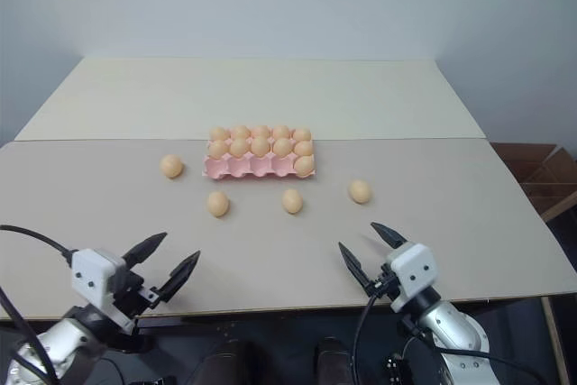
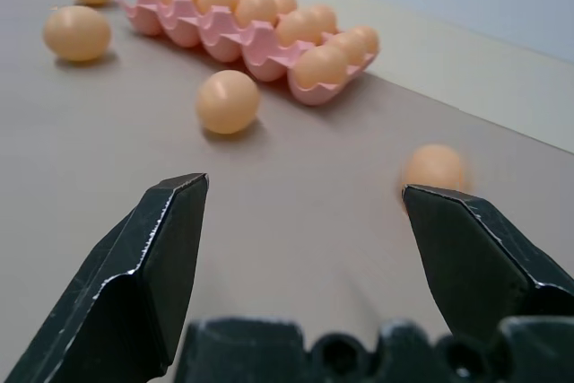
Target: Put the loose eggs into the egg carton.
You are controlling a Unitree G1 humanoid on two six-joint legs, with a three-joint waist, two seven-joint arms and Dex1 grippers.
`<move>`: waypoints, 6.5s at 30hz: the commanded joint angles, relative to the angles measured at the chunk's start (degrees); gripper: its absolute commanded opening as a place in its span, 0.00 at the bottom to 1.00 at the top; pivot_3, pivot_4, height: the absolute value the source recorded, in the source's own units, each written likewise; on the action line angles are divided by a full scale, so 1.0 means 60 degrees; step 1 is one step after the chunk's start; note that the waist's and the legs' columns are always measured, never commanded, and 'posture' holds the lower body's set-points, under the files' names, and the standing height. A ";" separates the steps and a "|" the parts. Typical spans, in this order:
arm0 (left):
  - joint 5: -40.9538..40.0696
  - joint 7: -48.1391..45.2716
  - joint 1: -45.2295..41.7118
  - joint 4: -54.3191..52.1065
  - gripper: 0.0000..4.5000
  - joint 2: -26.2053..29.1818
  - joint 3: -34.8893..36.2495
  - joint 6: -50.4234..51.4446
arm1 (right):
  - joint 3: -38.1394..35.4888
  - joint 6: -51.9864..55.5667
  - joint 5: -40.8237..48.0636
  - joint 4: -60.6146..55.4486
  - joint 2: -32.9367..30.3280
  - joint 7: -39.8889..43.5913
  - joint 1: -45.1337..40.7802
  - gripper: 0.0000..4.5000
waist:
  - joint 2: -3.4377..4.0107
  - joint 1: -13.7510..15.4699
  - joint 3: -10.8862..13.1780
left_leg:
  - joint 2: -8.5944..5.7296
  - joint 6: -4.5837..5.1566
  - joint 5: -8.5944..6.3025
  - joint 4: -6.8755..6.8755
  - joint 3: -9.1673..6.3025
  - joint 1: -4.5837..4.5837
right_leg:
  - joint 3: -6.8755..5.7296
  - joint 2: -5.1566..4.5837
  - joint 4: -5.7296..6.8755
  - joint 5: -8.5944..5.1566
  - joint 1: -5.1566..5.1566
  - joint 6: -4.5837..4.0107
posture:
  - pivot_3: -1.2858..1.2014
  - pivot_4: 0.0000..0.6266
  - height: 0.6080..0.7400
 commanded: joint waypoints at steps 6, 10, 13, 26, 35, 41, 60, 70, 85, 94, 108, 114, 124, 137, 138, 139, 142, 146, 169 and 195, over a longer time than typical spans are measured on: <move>0.0180 -0.1811 -0.0508 0.0663 0.86 0.1085 0.1158 -0.1407 | 0.1336 0.3809 -0.0499 -0.1592 -0.0004 -0.1136 -0.1834 0.90 | -0.0001 0.0030 -0.0001 | -0.0008 0.0000 0.0000 0.0000 0.0004 -0.0022 | -0.0001 -0.0001 -0.0005 0.0005 -0.0012 -0.0019 | 0.52 0.24 1.00; -0.0401 -0.3109 -0.0263 0.0930 0.86 0.1644 0.1277 -0.1416 | 0.2184 0.5468 -0.0865 -0.2025 0.0405 -0.1871 -0.2594 0.90 | -0.0004 0.0015 0.0000 | -0.0005 0.0000 0.0000 0.0000 0.0007 -0.0028 | -0.0002 -0.0002 0.0005 0.0005 -0.0027 -0.0018 | 0.52 0.24 1.00; -0.1166 -0.3916 -0.0237 0.1102 0.86 0.2077 0.1414 -0.0990 | 0.2921 0.6456 -0.1318 -0.1888 0.1015 -0.2539 -0.3343 0.90 | -0.0007 -0.0035 -0.0001 | 0.0002 0.0000 0.0000 0.0000 0.0021 -0.0023 | 0.0002 -0.0001 0.0013 0.0013 -0.0046 -0.0030 | 0.52 0.24 1.00; -0.1906 -0.4620 -0.1116 0.1198 0.86 0.3106 0.1578 0.0300 | 0.3574 0.7456 -0.2511 0.0102 0.3253 -0.4355 -0.4921 0.90 | -0.0003 -0.0034 0.0000 | 0.0003 0.0000 0.0001 0.0000 0.0020 -0.0057 | -0.0004 0.0006 0.0038 0.0044 -0.0091 0.0030 | 0.52 0.24 1.00; -0.1711 -0.4714 -0.1380 0.1288 0.86 0.2999 0.1422 0.0316 | 0.3097 0.7576 -0.2330 0.0551 0.4093 -0.4455 -0.5188 0.90 | 0.0001 -0.0057 0.0003 | 0.0006 0.0000 0.0001 0.0000 0.0020 -0.0058 | -0.0004 0.0008 0.0044 0.0044 -0.0094 0.0030 | 0.52 0.24 1.00; -0.1588 -0.4789 -0.1268 0.1258 0.86 0.2892 0.1372 0.0228 | 0.2512 0.8521 -0.1650 -0.1187 0.3274 -0.3483 -0.4707 0.90 | 0.0004 -0.0026 0.0005 | 0.0004 0.0000 0.0001 -0.0001 0.0019 -0.0059 | -0.0005 0.0005 0.0043 0.0043 -0.0092 0.0031 | 0.52 0.24 1.00; -0.1532 -0.4737 -0.1881 0.0632 0.86 0.2864 0.0505 0.0393 | 0.0952 0.8122 -0.1884 -0.0274 0.1455 -0.3376 -0.5249 1.00 | 0.0005 -0.0043 0.0006 | 0.0004 0.0001 0.0002 -0.0001 0.0022 -0.0053 | -0.0001 0.0012 0.0043 0.0045 -0.0093 0.0028 | 0.52 0.24 1.00; -0.1328 -0.4589 -0.2377 0.0598 0.86 0.2827 -0.0182 0.0361 | 0.0680 0.6706 -0.2022 0.2017 0.0445 -0.2844 -0.5926 1.00 | 0.0005 -0.0043 0.0006 | -0.0001 0.0003 0.0003 -0.0001 0.0019 -0.0060 | 0.0003 0.0015 0.0041 0.0045 -0.0089 0.0036 | 0.52 0.24 1.00; -0.1217 -0.4668 -0.2474 0.0692 0.86 0.2845 -0.0228 0.0346 | 0.0109 0.6634 -0.1633 0.3126 0.0477 -0.2507 -0.6321 1.00 | 0.0007 -0.0040 0.0007 | -0.0001 0.0003 0.0003 -0.0001 0.0018 -0.0064 | 0.0009 0.0017 0.0041 0.0047 -0.0090 0.0043 | 0.52 0.24 1.00; -0.1104 -0.4705 -0.1979 0.0872 0.86 0.2848 0.0240 0.0258 | 0.0041 0.6772 -0.1411 0.3135 0.0519 -0.2322 -0.6313 0.42 | 0.0008 -0.0053 0.0008 | 0.0000 0.0003 0.0003 -0.0001 0.0019 -0.0063 | 0.0010 0.0018 0.0042 0.0048 -0.0091 0.0043 | 0.52 0.24 1.00; -0.1080 -0.4334 -0.1112 0.1113 0.86 0.2444 0.1781 0.0257 | 0.0749 0.7152 -0.0949 0.0344 0.0518 -0.1670 -0.6379 0.27 | 0.0018 -0.0067 0.0014 | 0.0006 0.0003 0.0002 -0.0002 0.0017 -0.0063 | 0.0007 0.0019 0.0042 0.0047 -0.0094 0.0043 | 0.52 0.24 1.00; -0.1007 -0.4385 -0.1201 0.1498 0.86 0.2422 0.1928 0.0165 | 0.2076 0.7087 -0.1246 0.0572 0.1602 -0.2121 -0.7100 0.26 | 0.0020 -0.0089 0.0016 | 0.0006 0.0003 0.0003 -0.0002 0.0020 -0.0056 | 0.0006 0.0018 0.0045 0.0051 -0.0094 0.0038 | 0.52 0.24 1.00; -0.1294 -0.4690 -0.1767 0.1612 0.86 0.2607 0.1798 0.0312 | 0.2943 0.5172 -0.2210 0.3678 0.2254 -0.2260 -0.8453 0.26 | 0.0022 -0.0067 0.0017 | 0.0002 0.0002 0.0003 -0.0002 0.0021 -0.0064 | -0.0001 0.0014 0.0048 0.0050 -0.0098 0.0039 | 0.52 0.24 1.00; -0.1240 -0.4586 -0.2214 0.1455 0.86 0.2833 0.1522 0.0512 | 0.2758 0.3730 -0.2567 0.6498 0.2809 -0.2219 -0.9645 0.26 | 0.0024 -0.0225 0.0018 | 0.0003 0.0002 0.0003 -0.0002 0.0020 -0.0064 | 0.0000 0.0012 0.0050 0.0053 -0.0096 0.0041 | 0.52 0.24 1.00; -0.1234 -0.4589 -0.2214 0.1449 0.86 0.2838 0.1521 0.0509 | 0.2745 0.3650 -0.2604 0.6681 0.2815 -0.2234 -0.9701 0.26 | 0.0024 -0.0239 0.0018 | 0.0003 0.0002 0.0003 -0.0002 0.0020 -0.0064 | 0.0000 0.0011 0.0050 0.0053 -0.0096 0.0042 | 0.52 0.24 1.00; -0.1229 -0.4588 -0.2211 0.1440 0.86 0.2841 0.1520 0.0507 | 0.2718 0.3598 -0.2618 0.6813 0.2834 -0.2245 -0.9739 0.26 | 0.0024 -0.0251 0.0018 | 0.0003 0.0002 0.0003 -0.0002 0.0019 -0.0064 | 0.0000 0.0012 0.0050 0.0053 -0.0097 0.0041 | 0.52 0.24 1.00; -0.1217 -0.4577 -0.2177 0.1401 0.86 0.2833 0.1522 0.0498 | 0.2607 0.3488 -0.2611 0.7061 0.2922 -0.2274 -0.9807 0.34 | 0.0025 -0.0280 0.0019 | 0.0003 0.0002 0.0003 -0.0003 0.0019 -0.0065 | 0.0001 0.0012 0.0052 0.0053 -0.0098 0.0042 | 0.52 0.24 1.00; -0.1207 -0.4598 -0.2123 0.1370 0.86 0.2828 0.1525 0.0480 | 0.2453 0.3559 -0.2470 0.7057 0.3096 -0.2240 -0.9843 0.64 | 0.0026 -0.0294 0.0019 | 0.0004 0.0002 0.0003 -0.0006 0.0017 -0.0064 | 0.0001 0.0012 0.0053 0.0053 -0.0100 0.0042 | 0.52 0.24 1.00; -0.1264 -0.4536 -0.1363 0.1248 0.86 0.2643 0.1767 0.0486 | 0.1430 0.5739 -0.0438 0.0275 0.1762 -0.0788 -0.6469 0.99 | 0.0028 -0.0264 0.0021 | 0.0004 0.0002 0.0002 -0.0013 0.0018 -0.0056 | -0.0002 0.0005 0.0051 0.0053 -0.0097 0.0041 | 0.52 0.24 1.00; -0.1265 -0.4794 -0.0879 0.1018 0.86 0.2621 0.1964 0.0202 | 0.2607 0.7023 -0.0472 -0.2099 0.0867 -0.1779 -0.3437 0.99 | 0.0018 -0.0232 0.0020 | 0.0003 0.0002 0.0002 -0.0014 0.0018 -0.0052 | 0.0001 0.0007 0.0041 0.0042 -0.0095 0.0031 | 0.52 0.24 1.00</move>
